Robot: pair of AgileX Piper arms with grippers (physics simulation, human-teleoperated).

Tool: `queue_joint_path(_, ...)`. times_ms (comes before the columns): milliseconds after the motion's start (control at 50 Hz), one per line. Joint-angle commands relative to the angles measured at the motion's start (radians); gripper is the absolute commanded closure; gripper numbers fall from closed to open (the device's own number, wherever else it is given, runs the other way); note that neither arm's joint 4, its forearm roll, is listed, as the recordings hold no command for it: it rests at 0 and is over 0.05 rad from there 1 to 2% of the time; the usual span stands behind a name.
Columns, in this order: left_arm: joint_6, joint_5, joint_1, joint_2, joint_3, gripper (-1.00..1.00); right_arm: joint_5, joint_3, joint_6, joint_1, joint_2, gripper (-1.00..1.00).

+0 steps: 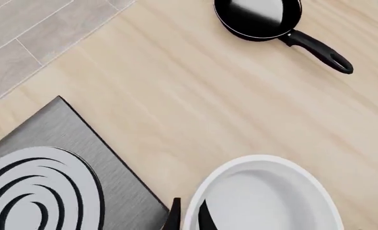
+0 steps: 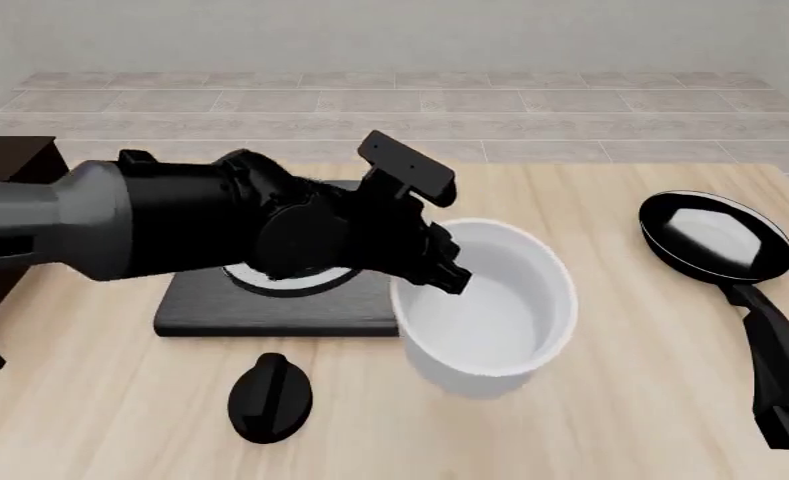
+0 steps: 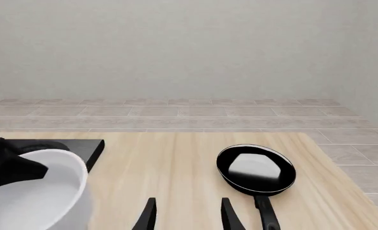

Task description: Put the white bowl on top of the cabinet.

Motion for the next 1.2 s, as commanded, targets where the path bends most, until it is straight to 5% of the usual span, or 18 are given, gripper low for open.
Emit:
queue_joint_path(20, 0.004, 0.042, 0.052, -0.120, 0.032, 1.00, 0.000, 0.000, 0.000, 0.000, 0.000, -1.00)
queue_joint_path(1200, -0.010, 0.261, 0.389, -0.324, -0.054, 1.00, 0.000, 0.000, 0.000, 0.000, 0.000, -1.00)
